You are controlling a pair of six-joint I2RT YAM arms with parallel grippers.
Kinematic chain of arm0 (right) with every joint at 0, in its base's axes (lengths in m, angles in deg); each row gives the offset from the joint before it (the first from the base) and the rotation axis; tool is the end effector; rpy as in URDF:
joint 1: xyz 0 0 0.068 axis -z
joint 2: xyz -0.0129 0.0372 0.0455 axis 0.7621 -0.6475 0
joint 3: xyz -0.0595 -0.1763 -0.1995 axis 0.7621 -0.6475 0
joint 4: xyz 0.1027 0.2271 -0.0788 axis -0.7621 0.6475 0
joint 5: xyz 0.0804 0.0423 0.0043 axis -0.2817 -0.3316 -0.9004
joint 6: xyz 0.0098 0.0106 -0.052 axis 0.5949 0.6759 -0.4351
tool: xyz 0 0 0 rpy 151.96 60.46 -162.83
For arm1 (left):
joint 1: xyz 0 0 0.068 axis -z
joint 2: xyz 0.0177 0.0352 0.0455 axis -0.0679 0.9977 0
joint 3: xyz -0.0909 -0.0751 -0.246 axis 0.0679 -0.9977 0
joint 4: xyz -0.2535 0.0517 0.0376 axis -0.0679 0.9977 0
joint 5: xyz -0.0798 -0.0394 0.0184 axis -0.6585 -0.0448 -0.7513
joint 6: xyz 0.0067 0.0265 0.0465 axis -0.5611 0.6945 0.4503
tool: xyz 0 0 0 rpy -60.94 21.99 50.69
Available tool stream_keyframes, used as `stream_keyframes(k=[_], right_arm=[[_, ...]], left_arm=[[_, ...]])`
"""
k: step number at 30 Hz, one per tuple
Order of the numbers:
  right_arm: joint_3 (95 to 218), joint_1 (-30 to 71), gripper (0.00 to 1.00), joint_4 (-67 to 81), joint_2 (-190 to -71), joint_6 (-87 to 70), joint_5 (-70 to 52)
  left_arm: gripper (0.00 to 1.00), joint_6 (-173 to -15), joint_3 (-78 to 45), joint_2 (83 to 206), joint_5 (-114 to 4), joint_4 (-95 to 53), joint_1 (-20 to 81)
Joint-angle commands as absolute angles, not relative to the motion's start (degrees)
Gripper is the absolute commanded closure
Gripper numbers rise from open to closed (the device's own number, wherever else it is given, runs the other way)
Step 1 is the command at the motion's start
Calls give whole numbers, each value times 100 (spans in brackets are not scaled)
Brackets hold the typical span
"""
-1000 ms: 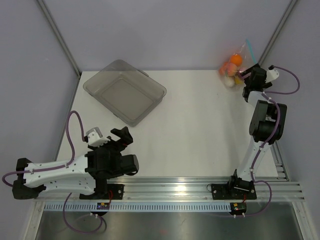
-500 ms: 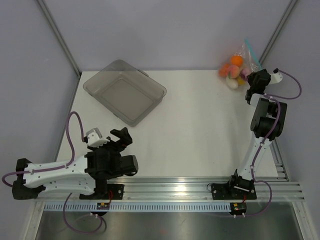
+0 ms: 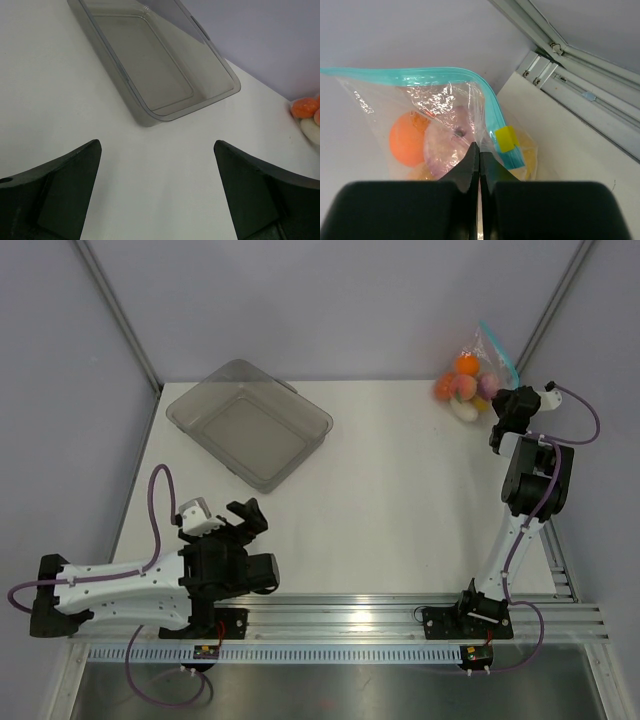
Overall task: Open the zip-top bag and remove the fake food
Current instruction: Pick up the zipper food storage bag at the corner of the board.
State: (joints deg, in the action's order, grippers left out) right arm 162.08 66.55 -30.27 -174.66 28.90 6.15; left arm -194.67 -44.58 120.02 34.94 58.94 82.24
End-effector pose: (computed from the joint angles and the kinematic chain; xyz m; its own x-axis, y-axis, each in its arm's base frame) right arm 0.4757 -0.1492 0.1837 0.1858 0.6674 -0.7212 0.3841 0.6262 0.6785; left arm 0.0573 -0.1030 0.2708 -0.0333 -0.4813 -0.8759 -0.2316 0.8563 -0.4617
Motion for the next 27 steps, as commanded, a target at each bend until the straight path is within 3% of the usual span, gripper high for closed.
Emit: stream_keyframes(k=[1, 10, 27], right_arm=[[16097, 6661, 100, -3285, -16978, 3035, 323], [15850, 6652, 100, -3258, -16758, 3316, -71], [14683, 6248, 100, -3003, -15529, 3299, -679]], left_arm=[[1, -21927, -4525, 12050, 5138, 6954, 8282], [3, -22439, -4386, 12628, 5138, 6962, 8054], [12, -23107, -2426, 15134, 5138, 6954, 6112]])
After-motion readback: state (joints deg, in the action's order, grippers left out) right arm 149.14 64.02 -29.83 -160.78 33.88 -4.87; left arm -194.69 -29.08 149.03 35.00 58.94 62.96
